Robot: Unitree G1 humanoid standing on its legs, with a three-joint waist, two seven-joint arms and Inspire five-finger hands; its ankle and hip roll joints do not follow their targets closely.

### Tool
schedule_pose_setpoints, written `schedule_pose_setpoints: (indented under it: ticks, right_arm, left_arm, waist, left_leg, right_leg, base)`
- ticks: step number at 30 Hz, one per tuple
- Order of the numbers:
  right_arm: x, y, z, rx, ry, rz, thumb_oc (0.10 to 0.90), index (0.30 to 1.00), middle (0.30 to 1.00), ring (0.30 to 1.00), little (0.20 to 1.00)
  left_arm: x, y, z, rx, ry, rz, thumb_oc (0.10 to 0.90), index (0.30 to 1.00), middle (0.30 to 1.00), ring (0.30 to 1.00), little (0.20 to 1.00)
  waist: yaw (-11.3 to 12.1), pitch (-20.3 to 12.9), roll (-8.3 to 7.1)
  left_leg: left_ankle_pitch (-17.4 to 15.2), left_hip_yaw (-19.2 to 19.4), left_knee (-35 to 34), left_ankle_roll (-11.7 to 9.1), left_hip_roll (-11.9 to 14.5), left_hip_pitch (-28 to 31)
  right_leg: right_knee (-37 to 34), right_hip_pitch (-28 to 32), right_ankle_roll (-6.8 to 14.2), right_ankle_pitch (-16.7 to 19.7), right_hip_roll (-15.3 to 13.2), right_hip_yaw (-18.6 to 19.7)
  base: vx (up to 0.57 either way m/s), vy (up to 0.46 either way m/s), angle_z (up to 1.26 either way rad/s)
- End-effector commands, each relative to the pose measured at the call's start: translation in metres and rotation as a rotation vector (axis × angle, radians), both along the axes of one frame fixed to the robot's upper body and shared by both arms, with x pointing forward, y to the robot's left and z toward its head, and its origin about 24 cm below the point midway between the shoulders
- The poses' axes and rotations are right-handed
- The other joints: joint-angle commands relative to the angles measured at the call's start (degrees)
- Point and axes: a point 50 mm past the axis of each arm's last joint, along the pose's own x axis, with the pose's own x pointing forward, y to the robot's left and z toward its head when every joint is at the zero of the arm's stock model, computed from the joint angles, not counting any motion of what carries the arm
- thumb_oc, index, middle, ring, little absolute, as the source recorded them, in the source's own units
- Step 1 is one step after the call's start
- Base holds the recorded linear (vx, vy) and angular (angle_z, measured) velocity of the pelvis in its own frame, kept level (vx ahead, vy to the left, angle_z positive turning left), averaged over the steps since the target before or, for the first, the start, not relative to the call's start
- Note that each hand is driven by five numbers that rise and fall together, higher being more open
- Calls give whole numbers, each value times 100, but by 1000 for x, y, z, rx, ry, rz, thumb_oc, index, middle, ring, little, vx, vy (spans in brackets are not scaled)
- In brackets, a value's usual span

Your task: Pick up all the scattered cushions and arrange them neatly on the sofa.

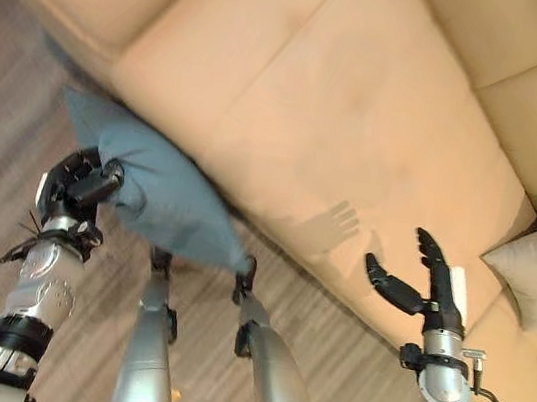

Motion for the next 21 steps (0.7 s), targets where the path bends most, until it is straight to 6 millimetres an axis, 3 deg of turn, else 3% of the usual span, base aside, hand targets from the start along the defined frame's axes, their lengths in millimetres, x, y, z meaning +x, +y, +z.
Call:
schedule_pose_setpoints:
  ticks: [1,3,4,6,13,18,21]
  right_arm:
    - [-26,-29,1,-98,57,-29,800,900,900,900,900]
    - [-24,-19,2,-135,41,-15,800,900,900,900,900]
    - [-25,-7,-2,-174,75,43,800,900,900,900,900]
    - [-28,-5,-2,-172,82,59,800,900,900,900,900]
    - [-34,12,-24,27,179,129,800,900,900,900,900]
    - [-30,38,-65,249,338,181,800,900,900,900,900]
    - [-33,45,-90,283,453,155,800,900,900,900,900]
  left_arm:
    - [-9,-16,31,29,-250,-116,400,300,300,300,300]
    - [-13,-26,24,-8,-241,-140,400,300,300,300,300]
    - [-19,-31,18,-18,-230,-152,400,300,300,300,300]
    - [-20,-37,19,-15,-228,-206,400,300,300,300,300]
    - [-18,-59,10,-16,-185,-320,400,300,300,300,300]
    - [-4,-76,10,21,-177,-396,400,300,300,300,300]
    - [8,-86,28,56,-221,-457,400,300,300,300,300]
  waist:
    - [55,-662,278]
    - [95,-696,348]
    - [120,-892,457]
    - [105,-1112,545]
    - [29,-1656,821]
    - [36,-2045,1038]
    - [54,-2185,1109]
  left_leg:
    - [-645,-458,-73,-209,102,663]
    - [-646,-409,-138,-193,80,838]
    - [-620,-355,-281,-186,51,1128]
    - [-585,-303,-499,-178,39,1449]
    - [-500,-139,-1008,-183,72,2275]
    - [-537,-43,-1219,-189,72,2907]
    - [-557,-56,-1262,-199,64,3111]
  right_leg:
    - [218,546,291,-25,-96,-270]
    - [167,688,286,-23,-108,-236]
    - [32,937,308,50,-123,-221]
    - [-131,1184,329,89,-114,-183]
    - [-313,1715,323,20,-129,-70]
    - [-388,2217,300,-121,-91,20]
    - [-422,2429,300,-178,-87,0]
  base:
    - [88,79,-8]
    - [82,57,-1]
    - [109,18,-5]
    - [127,26,-13]
    - [89,25,-12]
    - [80,-9,-5]
    - [41,-38,-1]
